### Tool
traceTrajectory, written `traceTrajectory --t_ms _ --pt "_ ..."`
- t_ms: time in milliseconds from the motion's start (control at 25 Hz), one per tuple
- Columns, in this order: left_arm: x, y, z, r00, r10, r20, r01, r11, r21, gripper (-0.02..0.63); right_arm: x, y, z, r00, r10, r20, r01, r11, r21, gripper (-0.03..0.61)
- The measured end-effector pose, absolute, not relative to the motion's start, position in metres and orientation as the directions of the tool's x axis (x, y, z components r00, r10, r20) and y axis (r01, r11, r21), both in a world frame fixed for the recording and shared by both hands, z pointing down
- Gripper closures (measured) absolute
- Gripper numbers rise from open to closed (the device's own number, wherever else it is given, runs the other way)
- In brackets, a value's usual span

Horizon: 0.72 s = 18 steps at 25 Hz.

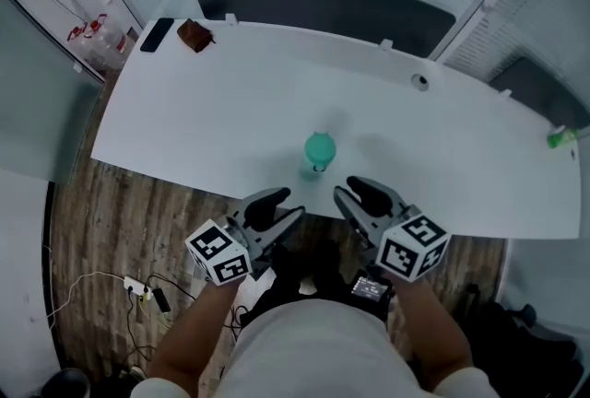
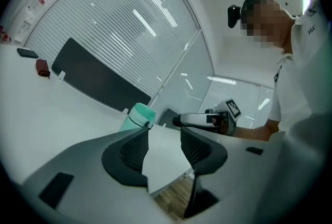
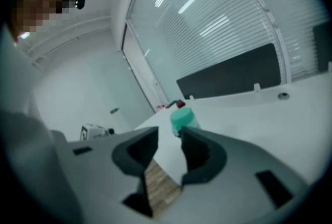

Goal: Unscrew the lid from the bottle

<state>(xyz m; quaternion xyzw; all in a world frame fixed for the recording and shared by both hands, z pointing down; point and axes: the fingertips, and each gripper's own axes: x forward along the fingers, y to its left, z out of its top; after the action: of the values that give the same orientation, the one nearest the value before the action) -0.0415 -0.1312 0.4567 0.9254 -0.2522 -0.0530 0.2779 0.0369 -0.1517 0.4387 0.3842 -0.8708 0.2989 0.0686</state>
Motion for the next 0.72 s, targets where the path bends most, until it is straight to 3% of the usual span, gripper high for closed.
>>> traceTrajectory --t_ms 280,720 --pt "-0.037 -0.172 0.485 0.819 -0.552 0.157 -0.564 -0.724 0.396 0.341 0.031 -0.185 0.443 -0.665 -0.647 0.372 -0.744 0.530 -0.408 0.441" --pt "-0.001 -0.206 0.514 0.769 -0.579 0.272 -0.636 -0.735 0.236 0.288 0.007 -0.213 0.454 -0.619 -0.650 0.441 -0.778 0.582 -0.235 0.322"
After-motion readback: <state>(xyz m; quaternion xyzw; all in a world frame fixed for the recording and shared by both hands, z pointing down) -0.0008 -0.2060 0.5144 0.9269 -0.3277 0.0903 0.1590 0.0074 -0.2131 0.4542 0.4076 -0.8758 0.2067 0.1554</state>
